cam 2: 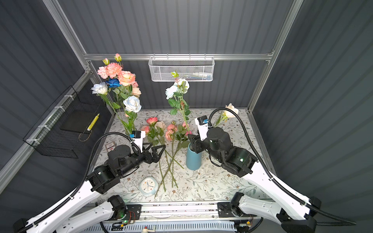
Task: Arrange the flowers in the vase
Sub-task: 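Insert the second white rose into the teal vase with the right gripper, then lower the left gripper to the pink rose stems and grasp one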
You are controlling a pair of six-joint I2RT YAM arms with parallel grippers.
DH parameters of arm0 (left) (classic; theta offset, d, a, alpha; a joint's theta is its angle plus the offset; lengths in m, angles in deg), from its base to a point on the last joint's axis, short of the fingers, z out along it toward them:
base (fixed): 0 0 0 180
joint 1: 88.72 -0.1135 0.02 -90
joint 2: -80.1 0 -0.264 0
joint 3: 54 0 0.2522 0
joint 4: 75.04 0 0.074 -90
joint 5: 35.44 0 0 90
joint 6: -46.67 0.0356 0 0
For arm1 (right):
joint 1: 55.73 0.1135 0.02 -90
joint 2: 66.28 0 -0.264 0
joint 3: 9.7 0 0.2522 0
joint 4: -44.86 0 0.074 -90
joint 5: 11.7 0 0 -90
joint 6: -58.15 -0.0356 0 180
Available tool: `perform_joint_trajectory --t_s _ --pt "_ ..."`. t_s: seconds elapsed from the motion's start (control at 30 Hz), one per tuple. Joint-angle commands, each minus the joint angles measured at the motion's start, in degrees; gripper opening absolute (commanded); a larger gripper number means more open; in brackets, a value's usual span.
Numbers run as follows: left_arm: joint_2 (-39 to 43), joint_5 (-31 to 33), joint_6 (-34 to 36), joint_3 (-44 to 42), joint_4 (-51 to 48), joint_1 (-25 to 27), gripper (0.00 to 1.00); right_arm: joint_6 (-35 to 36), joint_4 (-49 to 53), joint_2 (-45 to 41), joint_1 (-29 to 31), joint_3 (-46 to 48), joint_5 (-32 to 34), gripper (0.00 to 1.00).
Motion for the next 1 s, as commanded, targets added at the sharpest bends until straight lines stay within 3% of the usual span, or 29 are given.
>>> perform_joint_trajectory --t_s 0.0,0.3,0.53,0.63,0.73,0.97 --pt "-0.5 1.1 -1.1 -1.0 0.0 0.2 1.0 -2.5 -2.2 -2.4 0.0 2.2 -3.6 0.6" --pt "-3.8 3.4 -2.5 -0.7 -1.4 0.2 1.0 -6.0 -10.0 -12.3 0.1 10.9 -12.9 0.64" --pt "-12.3 7.9 -4.5 1.9 -5.8 0.2 0.99 -9.2 -11.5 -16.5 0.3 17.2 -15.9 0.64" --pt "-17.7 9.9 -4.9 3.6 -7.4 0.2 0.9 -9.8 -11.4 -17.8 0.3 19.0 -15.8 0.64" --pt "-23.0 11.9 -5.7 5.1 -8.6 0.1 0.73 -9.9 -10.7 -19.0 0.4 19.7 -15.5 0.63" --pt "-34.3 6.7 -4.9 5.4 -0.2 -2.6 0.7 -9.6 -9.5 -21.5 0.5 20.3 -14.6 0.63"
